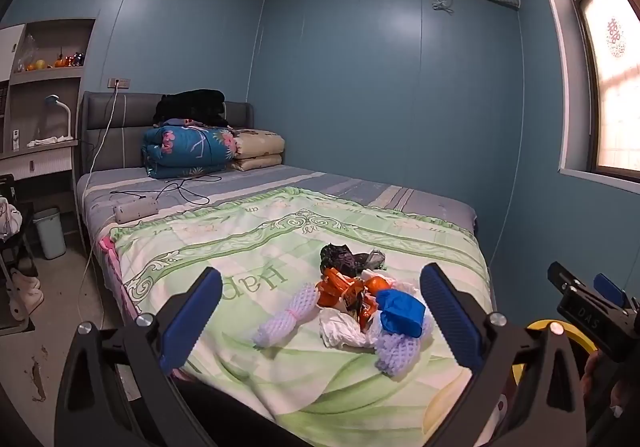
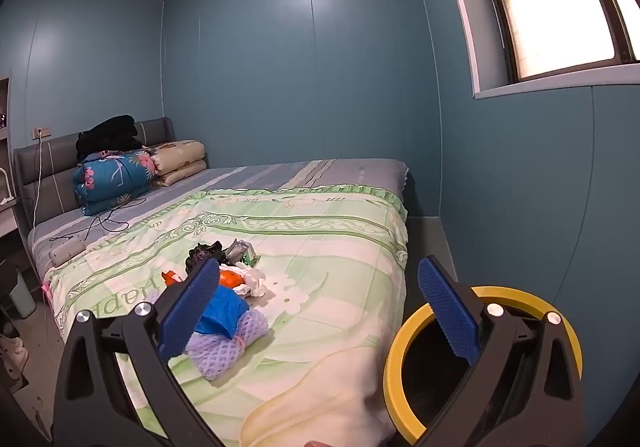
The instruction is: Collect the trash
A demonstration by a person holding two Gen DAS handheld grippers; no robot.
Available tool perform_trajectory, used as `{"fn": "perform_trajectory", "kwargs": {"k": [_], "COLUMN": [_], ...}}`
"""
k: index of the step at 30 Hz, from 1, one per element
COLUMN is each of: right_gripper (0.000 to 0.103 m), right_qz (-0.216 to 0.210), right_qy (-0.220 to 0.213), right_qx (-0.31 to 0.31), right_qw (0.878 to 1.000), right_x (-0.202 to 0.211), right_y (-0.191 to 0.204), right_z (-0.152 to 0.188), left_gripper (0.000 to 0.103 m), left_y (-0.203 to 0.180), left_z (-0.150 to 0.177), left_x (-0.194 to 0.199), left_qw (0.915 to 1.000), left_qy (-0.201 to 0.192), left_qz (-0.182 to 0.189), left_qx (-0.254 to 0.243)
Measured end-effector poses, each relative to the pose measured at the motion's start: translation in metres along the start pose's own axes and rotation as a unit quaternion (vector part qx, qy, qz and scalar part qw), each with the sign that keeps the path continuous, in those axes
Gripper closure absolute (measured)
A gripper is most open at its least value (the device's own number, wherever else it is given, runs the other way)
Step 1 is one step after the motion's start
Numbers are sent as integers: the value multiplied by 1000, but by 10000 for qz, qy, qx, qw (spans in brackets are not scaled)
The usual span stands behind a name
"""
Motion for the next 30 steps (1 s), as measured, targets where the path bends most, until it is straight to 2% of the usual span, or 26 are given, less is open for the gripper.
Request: {"fn": "perform_trajectory", "kwargs": {"k": [10,15,30], "right_gripper": [8,8,8], "right_qz": [-22,-35,-27], "right_qy": [-29,-16,-17], "right_qx": [-7,-18,-35], "right_qw": [10000,10000,10000], "right_x": [0,1,-2], "right_y": [2,-1,0], "right_z": [-3,-6,-1], "left_gripper": [7,7,7], "left_y": [6,4,6], "left_z": [9,2,6], "left_x": [-6,-4,-4], "left_qw": [10000,10000,9999], "left_qy": [47,47,91], "left_qz": [-53,-46,-41], "left_qx": [56,72,124]}}
Point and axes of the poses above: each gripper's, at about its wrist camera, not at the fingertips, and x roughly against the way its jaws point, y to its left, z to its underside, the point moved 8 cm from there along -x, roughly the way its jaws point, and after that the axes turned 15 degrees about -y, right-handed, at the moved point
